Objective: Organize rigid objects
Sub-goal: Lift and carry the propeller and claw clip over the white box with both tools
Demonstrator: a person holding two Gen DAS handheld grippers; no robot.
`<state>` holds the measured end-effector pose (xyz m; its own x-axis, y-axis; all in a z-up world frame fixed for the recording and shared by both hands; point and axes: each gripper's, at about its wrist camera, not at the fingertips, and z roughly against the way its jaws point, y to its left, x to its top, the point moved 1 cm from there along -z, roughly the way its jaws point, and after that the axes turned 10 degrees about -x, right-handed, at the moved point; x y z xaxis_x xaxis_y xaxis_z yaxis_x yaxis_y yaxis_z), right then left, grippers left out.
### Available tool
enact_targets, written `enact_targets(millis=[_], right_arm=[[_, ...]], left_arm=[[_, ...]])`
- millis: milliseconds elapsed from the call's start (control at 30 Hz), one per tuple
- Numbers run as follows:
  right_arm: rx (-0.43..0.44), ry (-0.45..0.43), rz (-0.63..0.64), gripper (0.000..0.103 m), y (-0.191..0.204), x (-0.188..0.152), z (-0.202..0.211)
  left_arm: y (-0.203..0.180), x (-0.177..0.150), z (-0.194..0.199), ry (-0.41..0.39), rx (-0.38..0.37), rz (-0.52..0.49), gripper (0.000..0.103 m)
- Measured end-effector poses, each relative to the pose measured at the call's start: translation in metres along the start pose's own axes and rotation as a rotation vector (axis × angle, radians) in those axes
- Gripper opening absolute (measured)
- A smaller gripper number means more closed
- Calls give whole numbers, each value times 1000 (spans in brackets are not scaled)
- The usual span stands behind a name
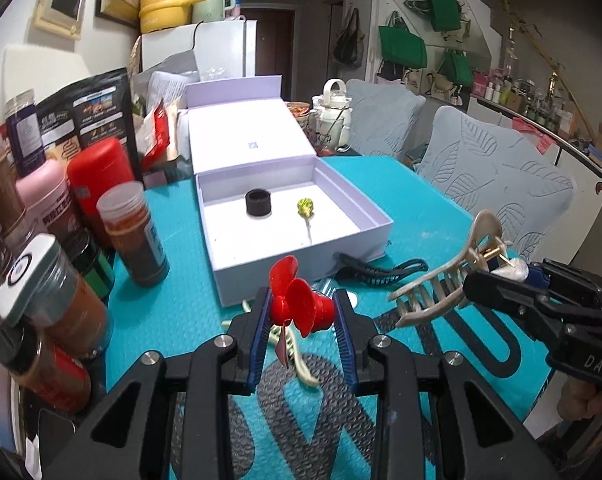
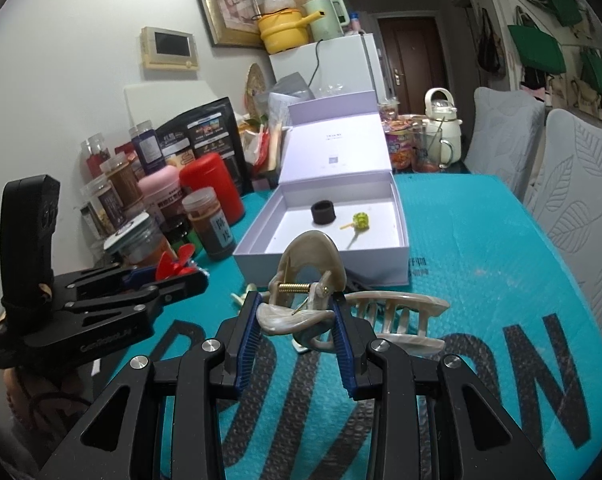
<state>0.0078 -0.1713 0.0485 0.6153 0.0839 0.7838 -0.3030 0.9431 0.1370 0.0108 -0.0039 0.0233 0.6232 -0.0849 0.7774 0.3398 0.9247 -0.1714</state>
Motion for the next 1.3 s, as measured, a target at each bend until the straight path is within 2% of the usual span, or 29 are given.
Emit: enact_targets(millis=[267,500,967,1300], right_arm=[[-5,-10,-8,34,-4,12,1],[-3,-15,-7,34,-7,25,-5],[24,-55,33,34,-4,66,-16],[16,-70,47,34,-10,97,-34]], left_arm=[[-4,19,-5,-10,-26,-17,30],[-6,36,-11,-19,-18,-35,30],[-9,82,-13,-60,4,-107,30],[1,108,-31,-75,-20,-107,30]])
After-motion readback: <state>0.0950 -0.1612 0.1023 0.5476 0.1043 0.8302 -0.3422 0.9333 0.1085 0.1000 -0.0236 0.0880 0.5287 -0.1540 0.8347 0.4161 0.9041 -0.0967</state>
